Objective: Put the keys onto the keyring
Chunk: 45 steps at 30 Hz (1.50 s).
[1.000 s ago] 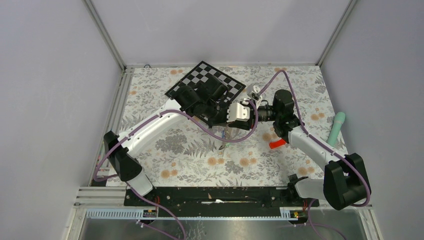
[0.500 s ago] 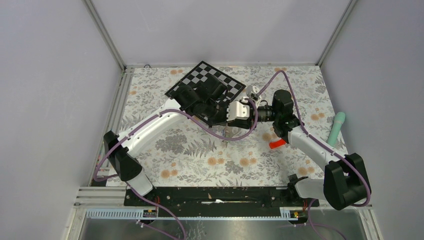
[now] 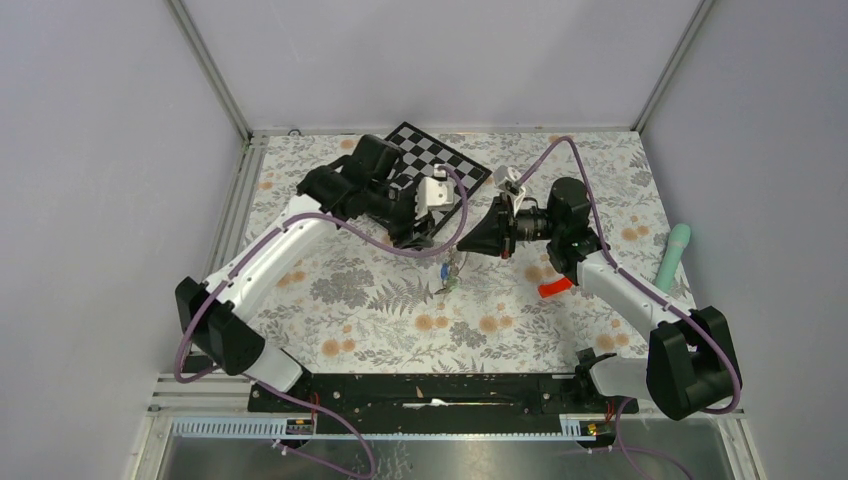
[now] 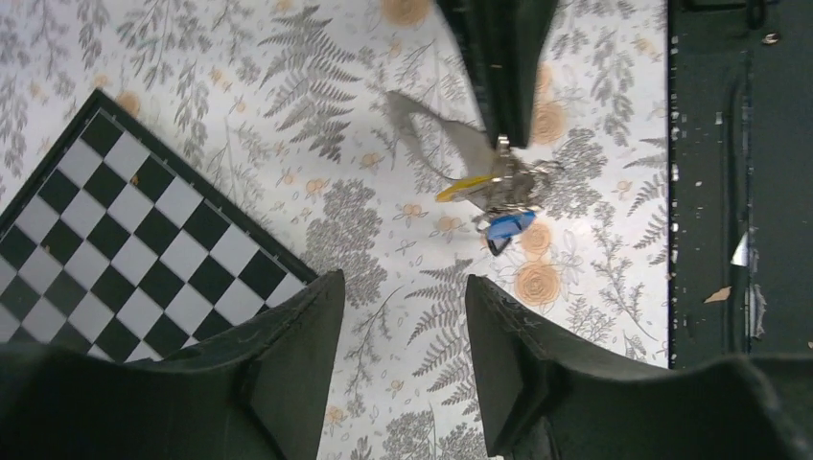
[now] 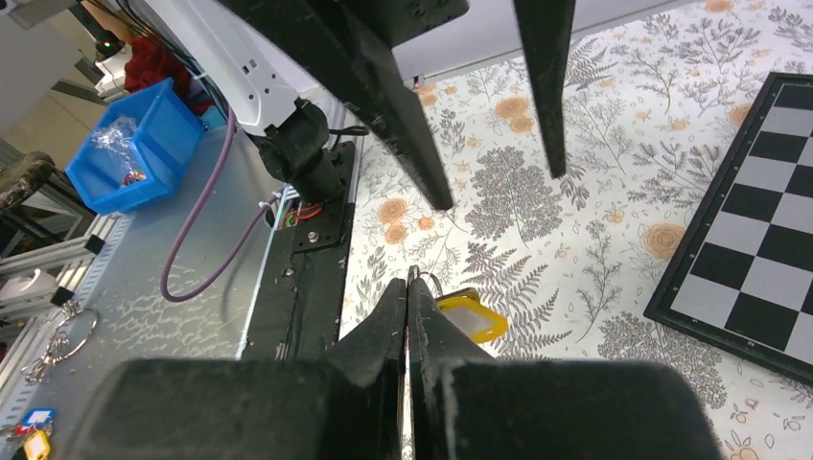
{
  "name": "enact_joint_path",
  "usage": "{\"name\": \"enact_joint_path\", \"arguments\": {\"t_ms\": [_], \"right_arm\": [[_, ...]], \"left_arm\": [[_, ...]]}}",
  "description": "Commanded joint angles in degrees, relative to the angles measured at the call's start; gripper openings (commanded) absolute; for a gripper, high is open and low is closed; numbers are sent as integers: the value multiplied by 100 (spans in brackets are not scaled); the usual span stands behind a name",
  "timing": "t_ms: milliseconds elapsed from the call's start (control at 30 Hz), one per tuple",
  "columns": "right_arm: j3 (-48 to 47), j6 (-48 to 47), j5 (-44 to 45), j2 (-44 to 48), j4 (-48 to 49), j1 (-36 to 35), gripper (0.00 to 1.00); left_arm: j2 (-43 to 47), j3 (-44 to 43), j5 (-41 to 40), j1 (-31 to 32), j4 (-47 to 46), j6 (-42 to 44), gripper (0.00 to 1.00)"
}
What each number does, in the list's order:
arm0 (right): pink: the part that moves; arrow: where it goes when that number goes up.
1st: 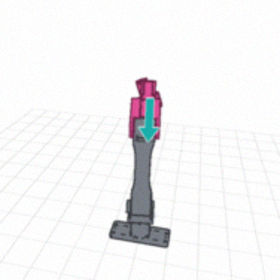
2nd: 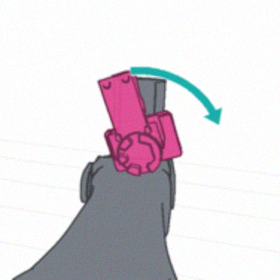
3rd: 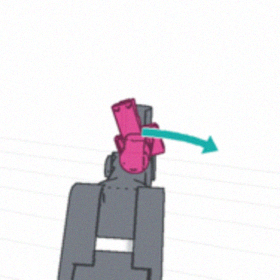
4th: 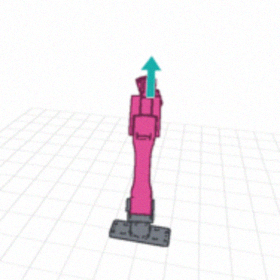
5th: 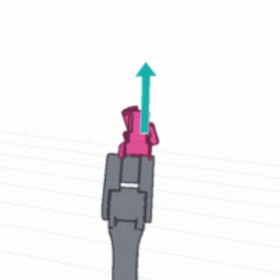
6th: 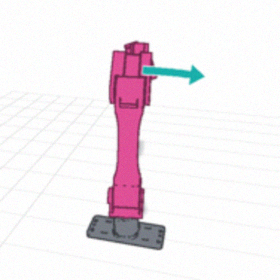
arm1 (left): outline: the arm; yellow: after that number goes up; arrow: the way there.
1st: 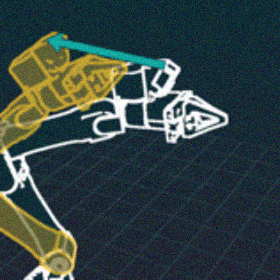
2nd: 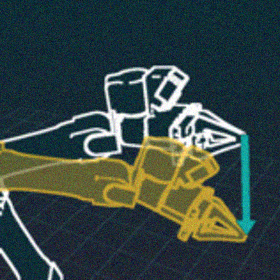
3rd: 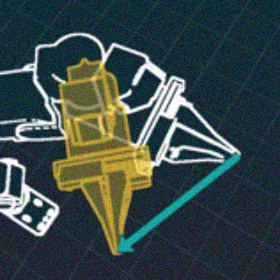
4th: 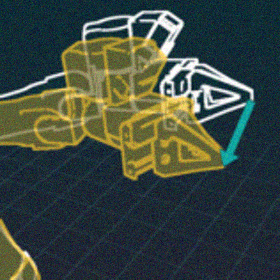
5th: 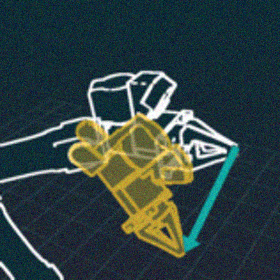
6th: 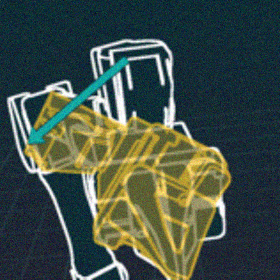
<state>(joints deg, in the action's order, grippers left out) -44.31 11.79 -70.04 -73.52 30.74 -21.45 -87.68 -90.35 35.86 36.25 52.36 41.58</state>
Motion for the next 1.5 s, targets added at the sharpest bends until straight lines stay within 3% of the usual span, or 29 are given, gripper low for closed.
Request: {"name": "enact_joint_path", "arguments": {"t_ms": [0, 300, 700, 900, 1233, 1467], "right_arm": [[-238, 694, -313, 51, 958, 75, 0], [-177, 1121, -344, 3, 1435, 115, 0], [-145, 1119, -285, -55, 1444, 156, 0], [-137, 1115, -134, -31, 1388, 202, 0], [-50, 1165, 330, -112, 1314, 229, 0], [-42, 984, 609, -142, 1043, 229, 0]], "left_arm": [[520, 438, 918, 36, -810, 306, 56], [631, 1011, 1515, 61, -1723, -230, 48], [625, 1110, 1519, 274, -1808, -351, 21], [670, 1198, 1367, 340, -1808, -309, 1], [672, 1259, 273, 654, -2176, -727, 0], [556, 1085, -56, 909, -2221, -935, 0]]}}
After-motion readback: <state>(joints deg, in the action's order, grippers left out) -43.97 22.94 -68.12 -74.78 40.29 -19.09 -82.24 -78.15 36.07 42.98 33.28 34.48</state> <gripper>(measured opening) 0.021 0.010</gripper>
